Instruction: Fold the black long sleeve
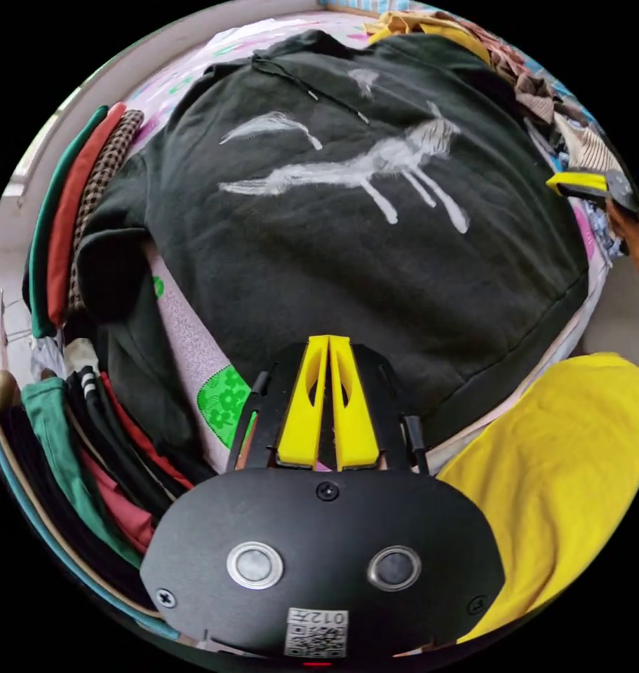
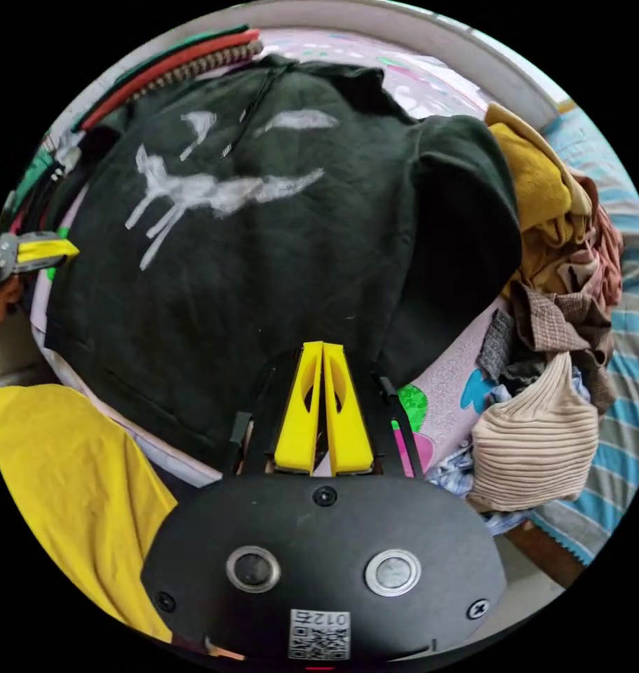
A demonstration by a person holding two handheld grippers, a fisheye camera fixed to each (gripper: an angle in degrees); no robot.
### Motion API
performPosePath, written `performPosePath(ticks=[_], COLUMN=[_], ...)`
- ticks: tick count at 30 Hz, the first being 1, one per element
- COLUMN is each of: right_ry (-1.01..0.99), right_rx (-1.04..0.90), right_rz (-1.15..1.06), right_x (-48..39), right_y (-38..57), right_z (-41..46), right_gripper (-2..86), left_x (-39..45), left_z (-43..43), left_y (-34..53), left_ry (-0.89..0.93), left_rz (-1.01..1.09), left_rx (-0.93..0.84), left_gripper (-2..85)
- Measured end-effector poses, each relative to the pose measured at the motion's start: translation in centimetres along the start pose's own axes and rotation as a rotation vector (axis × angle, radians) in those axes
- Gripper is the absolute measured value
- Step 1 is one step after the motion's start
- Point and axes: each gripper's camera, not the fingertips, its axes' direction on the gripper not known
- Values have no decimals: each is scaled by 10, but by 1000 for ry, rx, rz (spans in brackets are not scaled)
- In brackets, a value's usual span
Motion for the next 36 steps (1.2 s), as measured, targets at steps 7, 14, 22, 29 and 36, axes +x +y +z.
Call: performPosePath(ticks=[7, 14, 22, 29, 36], right_ry=[53, 103, -206, -913, -1044], right_rx=[-77, -212, 63, 395, 61], right_rz=[-17, -210, -178, 394, 623], right_x=[-20, -29, 96, 299, 336], right_y=[-26, -55, -155, -329, -417], right_z=[50, 79, 6, 17, 130], right_gripper=[2, 3, 10, 86, 118], left_x=[-7, -35, -235, -381, -402], left_z=[6, 5, -95, -98, -53], left_y=[-1, -34, -157, -333, -420], left_ry=[27, 126, 552, 787, 735], left_rz=[-78, 6, -227, -457, -484], left_rx=[67, -57, 310, 354, 31], left_gripper=[5, 4, 24, 90, 109])
